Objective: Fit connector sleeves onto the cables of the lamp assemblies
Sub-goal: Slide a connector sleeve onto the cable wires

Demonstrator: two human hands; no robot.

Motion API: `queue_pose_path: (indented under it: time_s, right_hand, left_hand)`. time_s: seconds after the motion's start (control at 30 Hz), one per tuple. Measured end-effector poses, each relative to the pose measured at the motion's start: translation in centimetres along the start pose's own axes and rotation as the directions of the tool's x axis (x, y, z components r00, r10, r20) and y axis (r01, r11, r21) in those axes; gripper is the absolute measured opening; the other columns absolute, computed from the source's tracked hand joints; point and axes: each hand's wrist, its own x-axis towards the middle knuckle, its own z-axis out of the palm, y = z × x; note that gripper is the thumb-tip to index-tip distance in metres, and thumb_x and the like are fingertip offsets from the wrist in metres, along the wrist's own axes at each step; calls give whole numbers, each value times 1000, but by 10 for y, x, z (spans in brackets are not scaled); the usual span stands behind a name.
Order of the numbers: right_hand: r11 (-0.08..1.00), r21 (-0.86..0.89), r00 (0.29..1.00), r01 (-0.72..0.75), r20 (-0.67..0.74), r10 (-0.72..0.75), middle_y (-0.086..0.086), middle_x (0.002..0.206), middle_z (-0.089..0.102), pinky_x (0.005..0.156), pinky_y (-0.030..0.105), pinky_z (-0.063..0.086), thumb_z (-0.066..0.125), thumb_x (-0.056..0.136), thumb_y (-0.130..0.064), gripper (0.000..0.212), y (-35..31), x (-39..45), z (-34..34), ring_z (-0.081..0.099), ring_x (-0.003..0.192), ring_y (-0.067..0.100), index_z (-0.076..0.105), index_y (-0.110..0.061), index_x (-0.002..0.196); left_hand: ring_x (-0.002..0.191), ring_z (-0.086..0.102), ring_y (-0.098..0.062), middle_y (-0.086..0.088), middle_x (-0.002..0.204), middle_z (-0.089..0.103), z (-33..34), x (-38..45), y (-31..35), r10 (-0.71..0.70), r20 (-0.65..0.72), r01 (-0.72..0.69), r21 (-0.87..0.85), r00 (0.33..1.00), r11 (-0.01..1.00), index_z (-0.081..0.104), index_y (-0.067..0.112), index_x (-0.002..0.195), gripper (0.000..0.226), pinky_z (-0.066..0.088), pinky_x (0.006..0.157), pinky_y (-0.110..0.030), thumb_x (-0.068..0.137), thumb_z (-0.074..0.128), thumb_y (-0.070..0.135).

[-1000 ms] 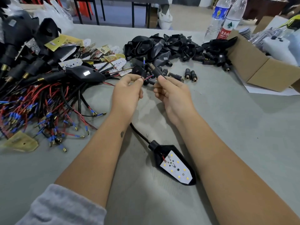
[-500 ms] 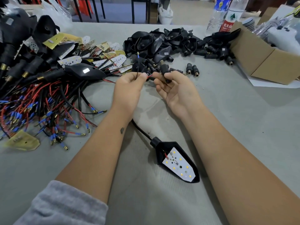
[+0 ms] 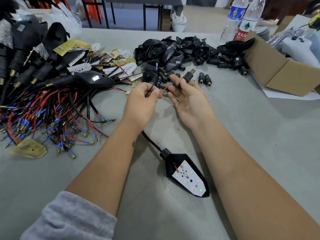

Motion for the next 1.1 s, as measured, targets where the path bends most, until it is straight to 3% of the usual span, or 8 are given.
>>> queue_pose_path:
  time_s: [0.13,0.33,0.4,0.5,0.57,0.77,0.87,1.1]
  right_hand:
    - [1000,13,1000,-8,8,8,9,113,68,79,29,55,51,99,-9,3,-1,0,0,61,74,13,53,-11,99]
    - [999,-20,999,36,39,-35,8,105,70,75,29,58,52,97,-2,14,2,-1,0,69,73,14,52,-14,90]
    - [999,-14,999,36,34,-35,7,106,71,80,32,58,52,99,-11,5,1,0,0,69,73,14,56,-13,98]
    - [1000,11,1000,24,-5,-24,6,105,71,73,30,60,49,102,-21,30,-1,1,1,72,76,15,54,-2,125]
    - [999,27,999,24,-27,-24,9,102,70,67,27,59,47,102,-23,35,-1,1,2,73,75,17,49,0,129]
    - [1000,19,1000,-1,-16,1,8,85,71,65,27,59,46,103,-30,26,-2,1,2,72,72,18,54,-5,106]
    - [1000,-9,1000,-20,5,20,14,93,67,61,25,57,46,102,-33,32,-2,1,2,72,71,16,50,-4,116]
    - [998,-31,999,-47,2,47,8,77,69,70,27,60,51,101,-22,15,-2,2,1,72,69,18,53,-7,98]
  left_hand:
    - [59,50,2,7,68,60,1,1,-2,24,40,-27,88,999,996,60,26,79,26,40,60,-9,97,52,9]
    - [55,47,3,15,58,60,2,-2,0,80,84,-75,-67,993,995,70,20,83,12,39,58,-13,91,66,13]
    - [59,50,2,16,59,62,1,-3,1,72,73,-65,-92,995,994,71,21,80,13,41,62,-13,89,69,13]
    - [63,48,-6,8,63,60,0,-3,2,48,51,-43,-89,998,995,70,26,76,17,41,61,-19,89,69,16]
    - [66,47,-8,2,69,60,0,-3,2,30,30,-27,-82,999,996,69,26,75,17,41,62,-22,91,68,19]
    - [72,50,-14,-12,78,63,0,0,2,-2,-3,2,-83,1000,997,69,24,76,15,43,69,-31,92,66,22]
    - [75,52,-18,-22,85,66,-1,1,0,-11,-19,9,-92,1000,996,68,23,75,16,49,76,-40,91,66,22]
    - [74,51,-13,-3,78,61,-4,1,1,-18,-66,10,-127,998,992,64,24,76,19,48,75,-34,95,62,23]
